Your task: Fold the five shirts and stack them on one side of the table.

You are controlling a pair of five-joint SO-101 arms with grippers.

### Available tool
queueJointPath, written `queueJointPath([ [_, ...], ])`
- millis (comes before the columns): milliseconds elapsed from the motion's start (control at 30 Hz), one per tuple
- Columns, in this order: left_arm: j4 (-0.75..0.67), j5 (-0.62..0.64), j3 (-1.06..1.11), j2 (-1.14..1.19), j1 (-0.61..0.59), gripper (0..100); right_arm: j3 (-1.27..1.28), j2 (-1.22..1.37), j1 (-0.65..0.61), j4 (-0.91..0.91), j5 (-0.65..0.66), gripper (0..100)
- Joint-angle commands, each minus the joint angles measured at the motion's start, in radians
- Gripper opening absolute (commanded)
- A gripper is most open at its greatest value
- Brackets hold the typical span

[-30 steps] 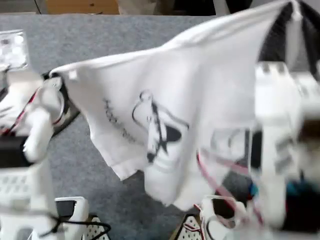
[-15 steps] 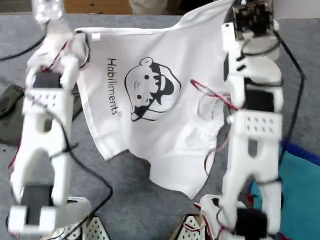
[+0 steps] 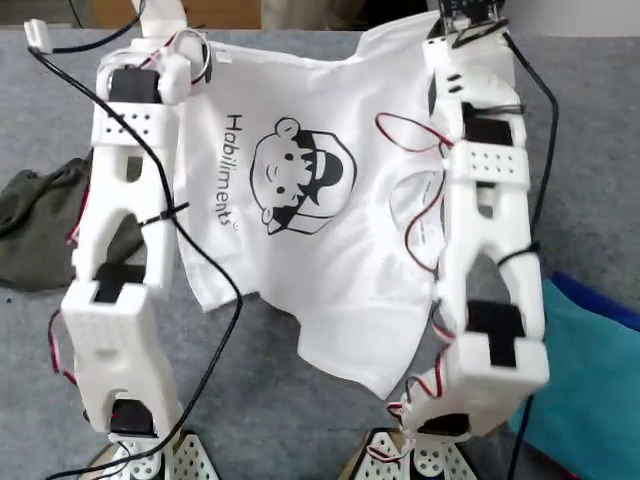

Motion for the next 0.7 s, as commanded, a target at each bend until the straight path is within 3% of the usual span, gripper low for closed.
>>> queueJointPath([
  [0,0.051,-0.008,-0.287,0.107,0.006,2,-0.166,0.087,-0.013,-0.025,-0.037,0.4],
  [233,0.292,-0.137,-0.612,0.242,0.052,2,-0.232,0.150,-0.005,0.103,-0.144,0.4],
  [533,0.499,-0.152,-0.624,0.297,0.074,2,-0.231,0.065,0.016,0.330,-0.175,0.4],
  [667,0.592,-0.153,-0.626,0.295,0.063,2,-0.231,-0.024,0.016,0.473,-0.095,0.4],
])
